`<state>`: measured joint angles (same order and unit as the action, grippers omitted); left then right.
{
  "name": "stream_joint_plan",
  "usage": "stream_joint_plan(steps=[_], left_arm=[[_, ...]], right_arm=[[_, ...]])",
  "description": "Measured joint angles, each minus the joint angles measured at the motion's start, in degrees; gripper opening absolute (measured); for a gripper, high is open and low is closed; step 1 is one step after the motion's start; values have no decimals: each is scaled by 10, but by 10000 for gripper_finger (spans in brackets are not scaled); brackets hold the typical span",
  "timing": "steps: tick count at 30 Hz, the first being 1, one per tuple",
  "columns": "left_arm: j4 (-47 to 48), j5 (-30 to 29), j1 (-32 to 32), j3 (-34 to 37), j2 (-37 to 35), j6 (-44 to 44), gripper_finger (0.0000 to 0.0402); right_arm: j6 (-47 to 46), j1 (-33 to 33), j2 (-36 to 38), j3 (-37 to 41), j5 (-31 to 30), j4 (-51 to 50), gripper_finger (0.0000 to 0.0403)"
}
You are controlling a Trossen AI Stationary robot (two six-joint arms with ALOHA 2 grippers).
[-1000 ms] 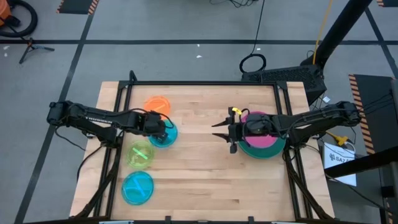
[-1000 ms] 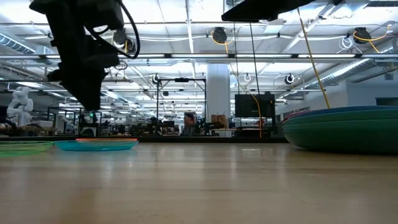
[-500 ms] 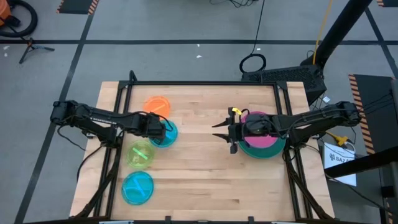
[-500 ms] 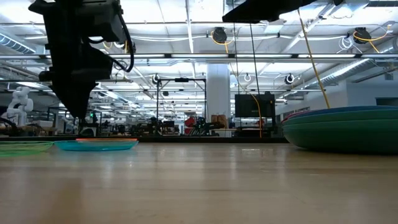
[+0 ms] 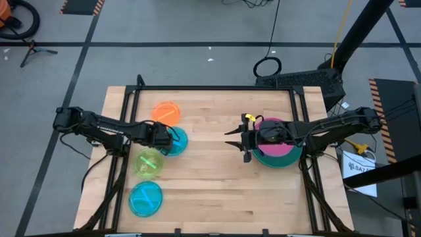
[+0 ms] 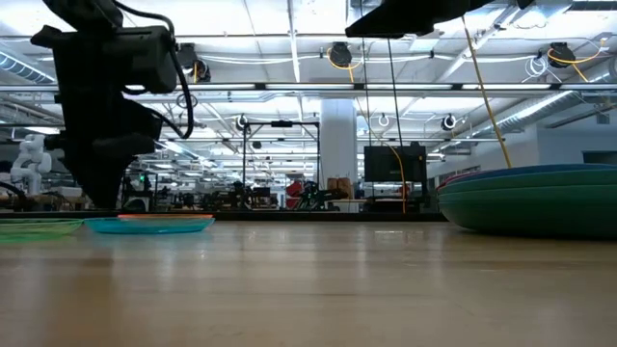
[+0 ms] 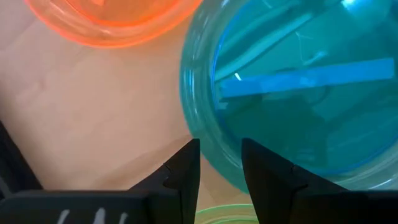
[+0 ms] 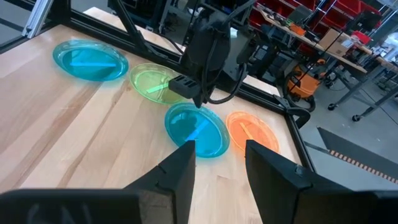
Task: Stack plastic plates
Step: Stack the top light blue plate on top of the pink plate
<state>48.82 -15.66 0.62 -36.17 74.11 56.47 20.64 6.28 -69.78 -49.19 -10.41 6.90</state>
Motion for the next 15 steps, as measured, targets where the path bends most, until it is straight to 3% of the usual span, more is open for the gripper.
stream_joint_plan(steps=[8, 15], left_arm=[[-40, 21, 0, 1, -17, -42, 124], [-41, 15, 0, 1, -82, -91, 124]], right_arm=[[-2, 0, 0, 0, 0, 0, 132], [-5, 0, 0, 0, 0, -6, 132]])
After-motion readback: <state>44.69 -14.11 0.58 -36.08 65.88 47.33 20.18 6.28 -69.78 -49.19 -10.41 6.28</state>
